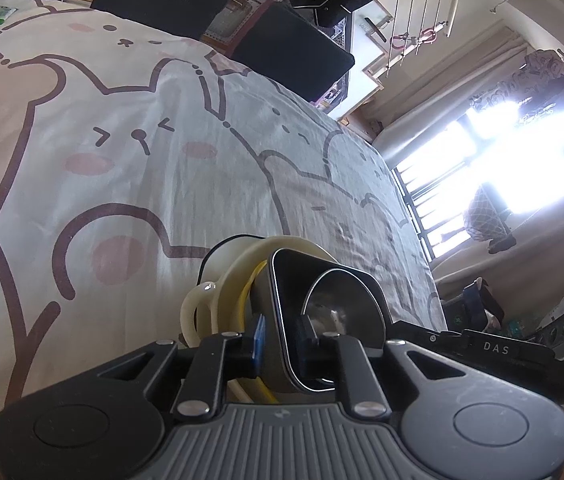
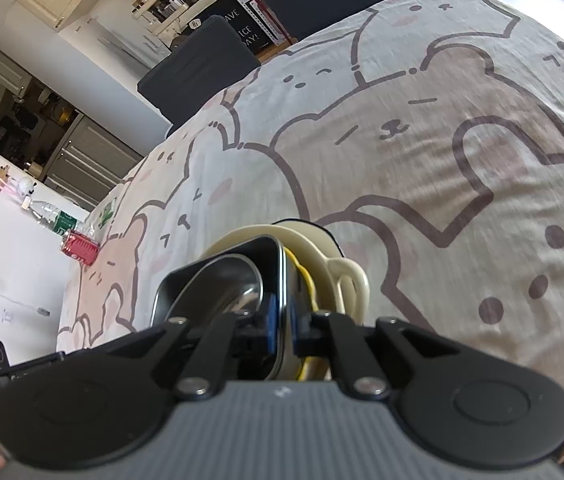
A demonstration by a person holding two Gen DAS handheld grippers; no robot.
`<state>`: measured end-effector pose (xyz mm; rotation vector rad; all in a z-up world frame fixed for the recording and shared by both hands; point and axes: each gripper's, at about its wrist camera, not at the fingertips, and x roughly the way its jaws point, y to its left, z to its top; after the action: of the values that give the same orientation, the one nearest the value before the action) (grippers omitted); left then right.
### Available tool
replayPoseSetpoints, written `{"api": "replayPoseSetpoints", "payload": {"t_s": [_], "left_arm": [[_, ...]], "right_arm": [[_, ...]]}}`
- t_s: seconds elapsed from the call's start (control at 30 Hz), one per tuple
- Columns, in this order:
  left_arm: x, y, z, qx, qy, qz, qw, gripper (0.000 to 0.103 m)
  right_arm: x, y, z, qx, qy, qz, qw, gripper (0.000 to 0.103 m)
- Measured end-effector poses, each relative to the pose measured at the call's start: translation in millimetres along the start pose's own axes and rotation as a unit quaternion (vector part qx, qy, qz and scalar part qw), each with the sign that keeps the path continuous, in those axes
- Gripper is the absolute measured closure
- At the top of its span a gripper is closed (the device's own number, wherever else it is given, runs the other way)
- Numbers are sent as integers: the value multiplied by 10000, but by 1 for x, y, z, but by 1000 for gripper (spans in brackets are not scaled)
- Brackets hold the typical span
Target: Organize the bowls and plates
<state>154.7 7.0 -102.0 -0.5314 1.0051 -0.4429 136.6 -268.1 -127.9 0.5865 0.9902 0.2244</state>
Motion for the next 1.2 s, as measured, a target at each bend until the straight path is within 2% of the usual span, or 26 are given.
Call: {"api": "replayPoseSetpoints", "payload": {"t_s": [0.13, 0.2, 0.23, 0.3, 0.37, 0.47, 0.57, 0.7, 0.8, 0.93, 1.03, 1.13, 1.2], "left_arm": [[-7, -4, 3, 191, -78, 93, 9997, 83], [-13, -7, 4, 310, -152, 237, 9991, 71], [-17, -8, 4, 357, -230, 317, 9986, 62], [-26, -12, 4, 469, -342, 390, 9976, 51], [-36, -18, 2, 634, -487, 510, 9955, 27], [-54, -32, -6, 1005, -830, 730, 9888, 6], [-73, -47, -15, 1257, -1077, 845, 9826, 0], [-100, -63, -31, 1400, -1303, 869, 9777, 0], [-122, -74, -48, 1504, -1537, 754, 9737, 0], [-144, -87, -71, 1756, -1909, 985, 9607, 0], [-153, -91, -85, 1810, -2060, 1168, 9546, 0], [-157, -94, -101, 1849, -2152, 1305, 9500, 0], [-156, -98, -113, 1951, -2239, 1452, 9438, 0]], "right_arm": [[-7, 3, -1, -132, -118, -11, 9998, 91], [-13, 8, -1, -297, -258, -30, 9992, 86], [-17, 11, -2, -404, -352, -53, 9985, 83], [-26, 18, -5, -630, -532, -108, 9965, 67], [-38, 26, -9, -899, -741, -174, 9930, 54], [-58, 36, -17, -1240, -1083, -301, 9859, 40], [-81, 47, -28, -1548, -1429, -404, 9767, 30], [-111, 60, -46, -1757, -1820, -566, 9658, 19], [-132, 70, -66, -1853, -2133, -597, 9574, 12], [-156, 85, -97, -2130, -2564, -706, 9402, 2], [-167, 90, -115, -2288, -2769, -779, 9300, 0], [-173, 87, -131, -2315, -2866, -697, 9270, 0], [-174, 85, -139, -2351, -2855, -634, 9270, 0]]}}
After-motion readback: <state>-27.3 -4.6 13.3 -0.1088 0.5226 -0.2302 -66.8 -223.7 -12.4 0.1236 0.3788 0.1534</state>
